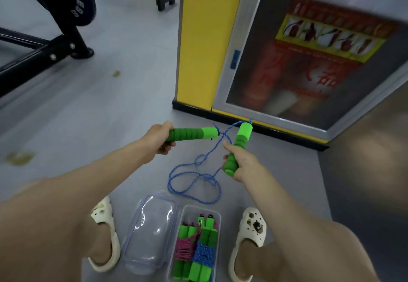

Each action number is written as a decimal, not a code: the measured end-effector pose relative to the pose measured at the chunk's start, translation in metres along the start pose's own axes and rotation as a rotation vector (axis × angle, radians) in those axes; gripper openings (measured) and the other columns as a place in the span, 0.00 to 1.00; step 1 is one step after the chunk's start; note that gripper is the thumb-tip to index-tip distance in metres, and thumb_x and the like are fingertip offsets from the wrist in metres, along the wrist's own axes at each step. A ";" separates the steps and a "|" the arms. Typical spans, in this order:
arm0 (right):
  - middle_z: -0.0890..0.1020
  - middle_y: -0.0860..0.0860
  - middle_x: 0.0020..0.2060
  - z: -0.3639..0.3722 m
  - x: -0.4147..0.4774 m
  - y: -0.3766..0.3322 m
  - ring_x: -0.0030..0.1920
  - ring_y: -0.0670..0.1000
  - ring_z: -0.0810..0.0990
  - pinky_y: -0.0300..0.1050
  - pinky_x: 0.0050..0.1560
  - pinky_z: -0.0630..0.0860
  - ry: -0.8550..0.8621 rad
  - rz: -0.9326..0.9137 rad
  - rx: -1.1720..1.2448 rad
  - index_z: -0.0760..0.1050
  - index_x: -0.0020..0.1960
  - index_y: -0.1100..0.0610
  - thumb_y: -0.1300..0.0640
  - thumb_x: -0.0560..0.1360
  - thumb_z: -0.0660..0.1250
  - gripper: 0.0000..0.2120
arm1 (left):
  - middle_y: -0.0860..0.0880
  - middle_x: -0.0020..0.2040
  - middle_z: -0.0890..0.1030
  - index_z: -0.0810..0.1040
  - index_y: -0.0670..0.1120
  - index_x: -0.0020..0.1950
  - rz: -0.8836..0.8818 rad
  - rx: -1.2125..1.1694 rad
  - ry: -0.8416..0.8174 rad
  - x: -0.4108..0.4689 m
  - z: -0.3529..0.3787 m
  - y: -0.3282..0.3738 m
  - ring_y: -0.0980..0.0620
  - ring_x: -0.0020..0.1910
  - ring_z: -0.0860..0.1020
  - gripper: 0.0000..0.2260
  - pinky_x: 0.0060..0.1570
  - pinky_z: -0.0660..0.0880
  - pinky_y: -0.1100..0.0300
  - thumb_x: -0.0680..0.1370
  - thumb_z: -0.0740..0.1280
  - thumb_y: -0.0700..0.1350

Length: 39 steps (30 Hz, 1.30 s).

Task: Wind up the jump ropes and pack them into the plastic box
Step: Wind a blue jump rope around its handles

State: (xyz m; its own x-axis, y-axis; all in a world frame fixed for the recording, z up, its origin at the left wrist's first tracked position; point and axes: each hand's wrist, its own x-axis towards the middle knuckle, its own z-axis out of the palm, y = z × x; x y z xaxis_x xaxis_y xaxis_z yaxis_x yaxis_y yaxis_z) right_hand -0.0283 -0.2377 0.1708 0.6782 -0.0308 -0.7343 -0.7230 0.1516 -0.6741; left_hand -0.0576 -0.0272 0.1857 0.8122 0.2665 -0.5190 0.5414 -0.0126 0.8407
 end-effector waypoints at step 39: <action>0.79 0.56 0.40 0.046 0.038 -0.007 0.42 0.56 0.79 0.50 0.40 0.77 0.007 -0.120 0.128 0.73 0.49 0.61 0.62 0.70 0.73 0.12 | 0.47 0.33 0.73 0.67 0.44 0.46 0.236 0.716 -0.128 0.003 0.048 -0.019 0.48 0.27 0.71 0.08 0.27 0.69 0.58 0.74 0.67 0.43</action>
State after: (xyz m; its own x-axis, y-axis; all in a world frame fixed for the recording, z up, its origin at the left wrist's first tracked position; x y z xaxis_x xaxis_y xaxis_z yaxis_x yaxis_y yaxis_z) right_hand 0.0085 -0.1946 0.1514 0.7570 -0.0634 -0.6503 -0.6141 0.2709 -0.7413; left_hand -0.0549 -0.0725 0.1607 0.9190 0.0664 -0.3887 0.3240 -0.6888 0.6485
